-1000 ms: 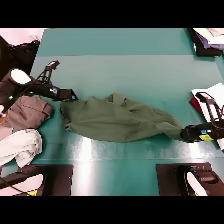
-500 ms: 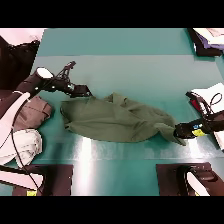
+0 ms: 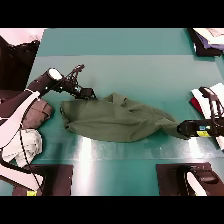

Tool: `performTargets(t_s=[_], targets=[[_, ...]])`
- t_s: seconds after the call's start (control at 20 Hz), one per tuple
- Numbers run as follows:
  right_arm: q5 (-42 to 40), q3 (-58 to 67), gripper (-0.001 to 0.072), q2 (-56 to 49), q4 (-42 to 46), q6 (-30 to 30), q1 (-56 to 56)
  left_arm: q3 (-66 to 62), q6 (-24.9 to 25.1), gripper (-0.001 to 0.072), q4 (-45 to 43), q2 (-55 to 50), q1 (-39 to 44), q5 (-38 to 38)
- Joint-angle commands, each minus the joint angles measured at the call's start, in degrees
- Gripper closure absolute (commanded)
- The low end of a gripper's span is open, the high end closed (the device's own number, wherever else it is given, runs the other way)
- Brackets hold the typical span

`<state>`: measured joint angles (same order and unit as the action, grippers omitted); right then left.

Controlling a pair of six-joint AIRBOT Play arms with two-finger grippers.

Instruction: Fold the shirts.

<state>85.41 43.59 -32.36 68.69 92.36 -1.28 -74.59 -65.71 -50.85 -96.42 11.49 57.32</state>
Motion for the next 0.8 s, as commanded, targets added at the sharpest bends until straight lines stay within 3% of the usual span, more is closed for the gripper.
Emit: performTargets(t_s=[0.0, 0.05, 0.1, 0.25, 0.4, 0.5, 0.65, 0.75], targets=[[-1.05, -0.02, 0.0696, 1.70, -0.02, 1.27, -0.02, -0.13, 0.09, 0.0443, -1.03, -0.31, 1.70, 0.50], [-0.68, -0.02, 0.0696, 1.70, -0.04, 1.27, -0.02, -0.20, 0.09, 0.0591, -0.79, -0.28, 1.75, 0.48], [-0.02, -0.02, 0.0696, 1.70, -0.02, 1.27, -0.02, -0.83, 0.09, 0.0684, -1.05, -0.28, 1.73, 1.79], [3.41, -0.02, 0.0696, 1.73, 0.04, 1.25, -0.02, -4.70, 0.20, 0.0685, -4.57, 1.22, 1.51, 10.73], [8.94, -0.02, 0.0696, 1.73, 0.50, 1.22, -0.02, -5.05, 6.38, 0.0685, -5.31, 8.57, 1.51, 18.95], [12.02, -0.02, 0.0696, 1.73, 0.48, 1.22, -0.02, -5.03, 10.05, 0.0686, -5.33, 13.92, 1.51, 28.96], [14.23, -0.02, 0.0696, 1.73, 0.46, 1.22, -0.02, -4.98, 10.58, 0.0683, -5.99, 19.80, 1.51, 44.63], [14.21, 0.00, 0.0685, 1.73, 0.31, 1.18, -0.02, -4.98, 8.92, 0.0670, -6.01, 23.34, 1.51, 45.83]])
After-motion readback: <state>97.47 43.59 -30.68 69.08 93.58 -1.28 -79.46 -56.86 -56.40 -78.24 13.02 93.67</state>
